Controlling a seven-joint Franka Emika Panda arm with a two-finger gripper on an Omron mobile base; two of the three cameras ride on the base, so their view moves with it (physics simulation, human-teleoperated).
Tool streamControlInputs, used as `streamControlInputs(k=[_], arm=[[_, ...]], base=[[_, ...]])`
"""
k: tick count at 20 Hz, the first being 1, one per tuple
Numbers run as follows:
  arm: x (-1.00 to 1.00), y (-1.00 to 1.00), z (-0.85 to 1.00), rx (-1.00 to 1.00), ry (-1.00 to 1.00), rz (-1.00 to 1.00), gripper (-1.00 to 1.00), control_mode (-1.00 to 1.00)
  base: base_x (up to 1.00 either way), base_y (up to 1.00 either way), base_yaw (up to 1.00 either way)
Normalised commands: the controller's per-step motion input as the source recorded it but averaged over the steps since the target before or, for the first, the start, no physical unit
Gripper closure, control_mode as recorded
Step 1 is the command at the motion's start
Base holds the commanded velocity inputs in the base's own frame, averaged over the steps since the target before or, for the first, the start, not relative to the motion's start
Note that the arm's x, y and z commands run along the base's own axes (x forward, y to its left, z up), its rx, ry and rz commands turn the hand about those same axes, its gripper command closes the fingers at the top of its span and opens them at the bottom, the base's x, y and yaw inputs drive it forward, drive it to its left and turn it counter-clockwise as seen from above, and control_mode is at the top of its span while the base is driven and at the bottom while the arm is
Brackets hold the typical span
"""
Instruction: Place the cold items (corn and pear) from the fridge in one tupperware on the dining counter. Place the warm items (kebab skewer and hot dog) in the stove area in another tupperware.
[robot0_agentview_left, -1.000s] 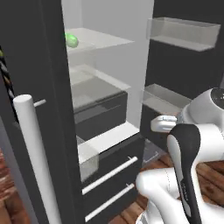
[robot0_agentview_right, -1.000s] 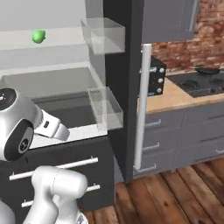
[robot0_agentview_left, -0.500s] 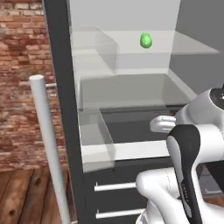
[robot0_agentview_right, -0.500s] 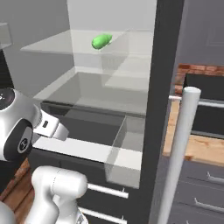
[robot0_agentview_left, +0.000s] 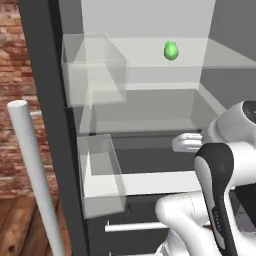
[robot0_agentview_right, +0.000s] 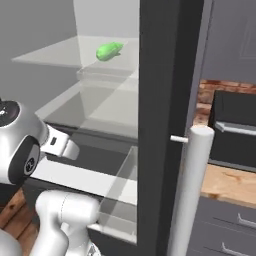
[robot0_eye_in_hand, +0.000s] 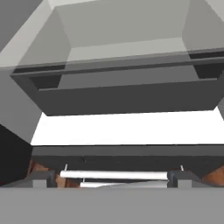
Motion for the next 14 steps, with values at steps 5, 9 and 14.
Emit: streamControlInputs(k=[5, 9, 14], arm=[[0.00, 0.00, 0.00, 0.00, 0.00, 0.00, -1.00, 1.00], [0.00, 0.00, 0.00, 0.00, 0.00, 0.00, -1.00, 1.00], [0.00, 0.00, 0.00, 0.00, 0.00, 0.00, -1.00, 1.00]], base=[[0.29, 0.08, -0.53], [0.23, 0.54, -0.44], [0.28, 0.55, -0.18]])
